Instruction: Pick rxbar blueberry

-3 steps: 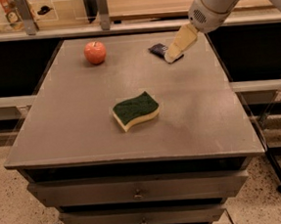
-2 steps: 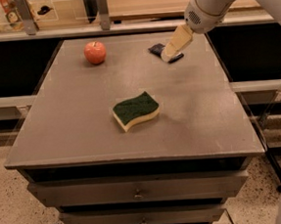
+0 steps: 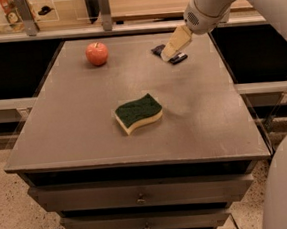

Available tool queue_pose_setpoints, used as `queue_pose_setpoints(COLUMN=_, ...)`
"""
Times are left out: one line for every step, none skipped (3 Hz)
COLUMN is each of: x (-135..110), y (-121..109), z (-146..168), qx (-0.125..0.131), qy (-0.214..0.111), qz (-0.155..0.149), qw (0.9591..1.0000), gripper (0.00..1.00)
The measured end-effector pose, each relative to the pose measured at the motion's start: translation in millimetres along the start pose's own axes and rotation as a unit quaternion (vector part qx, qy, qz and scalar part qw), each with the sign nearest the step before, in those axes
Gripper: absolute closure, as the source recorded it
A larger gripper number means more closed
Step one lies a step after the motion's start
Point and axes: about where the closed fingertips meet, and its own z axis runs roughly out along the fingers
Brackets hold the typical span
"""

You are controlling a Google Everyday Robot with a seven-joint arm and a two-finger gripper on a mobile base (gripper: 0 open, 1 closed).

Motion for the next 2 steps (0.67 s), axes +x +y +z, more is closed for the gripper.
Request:
queue_pose_setpoints(x=-5, y=-5, z=14, qx=-0.003, qy=0.001, qz=0.012, qw=0.9999, gripper=0.0)
queue_pose_setpoints(x=-18, y=-7, z=37, qx=-0.014, qy=0.01, qz=0.013, qw=0.9998, gripper=0.0)
